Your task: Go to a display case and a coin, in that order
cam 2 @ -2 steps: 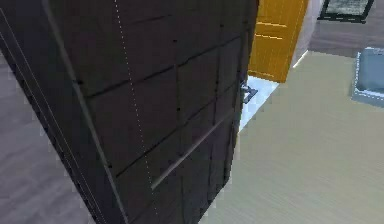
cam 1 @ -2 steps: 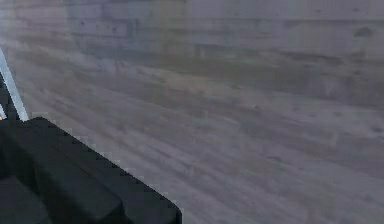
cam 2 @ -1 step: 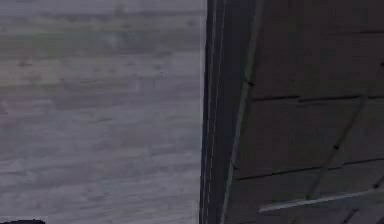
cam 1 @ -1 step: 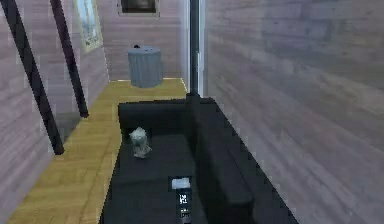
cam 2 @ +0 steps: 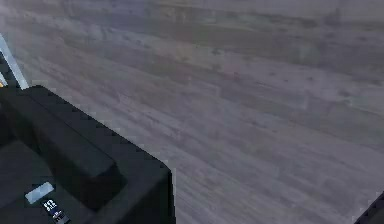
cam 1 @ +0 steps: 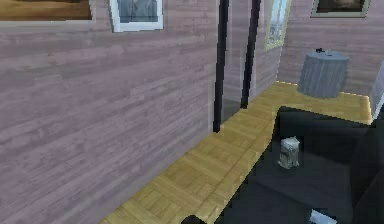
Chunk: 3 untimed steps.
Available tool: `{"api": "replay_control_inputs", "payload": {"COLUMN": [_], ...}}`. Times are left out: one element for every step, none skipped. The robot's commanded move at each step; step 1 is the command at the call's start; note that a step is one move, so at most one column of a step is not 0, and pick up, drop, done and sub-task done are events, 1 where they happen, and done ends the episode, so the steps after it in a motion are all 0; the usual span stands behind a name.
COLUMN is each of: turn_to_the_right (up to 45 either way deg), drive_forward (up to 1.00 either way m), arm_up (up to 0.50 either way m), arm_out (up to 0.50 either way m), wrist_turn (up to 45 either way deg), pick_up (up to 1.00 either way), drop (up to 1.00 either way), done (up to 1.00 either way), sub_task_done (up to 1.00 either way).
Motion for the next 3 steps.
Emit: {"api": "replay_control_inputs", "payload": {"turn_to_the_right": [-6.0,0.0,27.0], "drive_forward": [0.00,0.40,0.00], "arm_up": [0.00,0.00,0.00], "arm_out": [0.00,0.00,0.00], "wrist_turn": [0.0,0.0,0.0], "pick_up": [0.00,0.00,0.00], "drop": [0.00,0.00,0.00], "done": [0.00,0.00,0.00], "sub_task_done": [0.00,0.00,0.00]}}
